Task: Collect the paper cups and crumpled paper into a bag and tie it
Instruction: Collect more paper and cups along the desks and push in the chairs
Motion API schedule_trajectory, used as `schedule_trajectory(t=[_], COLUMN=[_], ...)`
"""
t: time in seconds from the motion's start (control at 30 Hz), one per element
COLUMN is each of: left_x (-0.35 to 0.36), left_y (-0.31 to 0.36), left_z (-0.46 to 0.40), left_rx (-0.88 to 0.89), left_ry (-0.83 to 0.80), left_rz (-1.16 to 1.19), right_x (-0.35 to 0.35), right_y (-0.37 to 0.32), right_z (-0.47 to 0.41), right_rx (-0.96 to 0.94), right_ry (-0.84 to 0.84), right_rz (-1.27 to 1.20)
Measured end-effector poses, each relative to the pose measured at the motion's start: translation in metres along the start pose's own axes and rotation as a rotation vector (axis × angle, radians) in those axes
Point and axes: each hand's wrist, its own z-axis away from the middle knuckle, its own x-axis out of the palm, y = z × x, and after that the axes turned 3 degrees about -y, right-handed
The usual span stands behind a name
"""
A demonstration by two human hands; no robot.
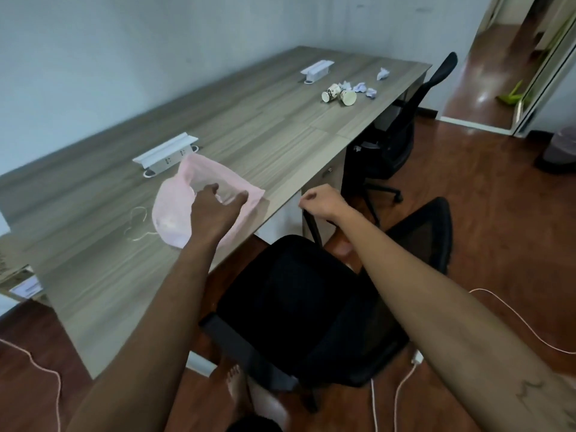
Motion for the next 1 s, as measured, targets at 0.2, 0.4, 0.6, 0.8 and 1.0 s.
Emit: schedule_trajectory(t=[0.2, 0.4, 0.6, 0.8, 1.0], left_x=[0.043, 0.083, 0.121, 0.144, 0.134], left_y=[0.026, 0.047, 0.061, 0.028, 0.025], left_z=[0.08, 0.137, 0.176, 0.19, 0.179], left_rx=[0.023, 0.078, 0.105, 0.02, 0.038], left_ry=[-0.263, -0.714, -1.258, -1.432, -1.43], left_rz=[0.0, -0.035, -0.117, -0.302, -0.297], right_x=[-0.044, -0.079, -0.087, -0.079, -0.07], right_y=[0.063, 0.118, 0.168, 0.172, 0.164], right_z=[0.048, 0.083, 0.098, 0.097, 0.087], right_rx=[0.019, 0.073, 0.176, 0.211, 0.198], right_ry=[0.175, 0.478, 0.542, 0.473, 0.48], right_rz=[0.08, 0.278, 0.21, -0.031, -0.005])
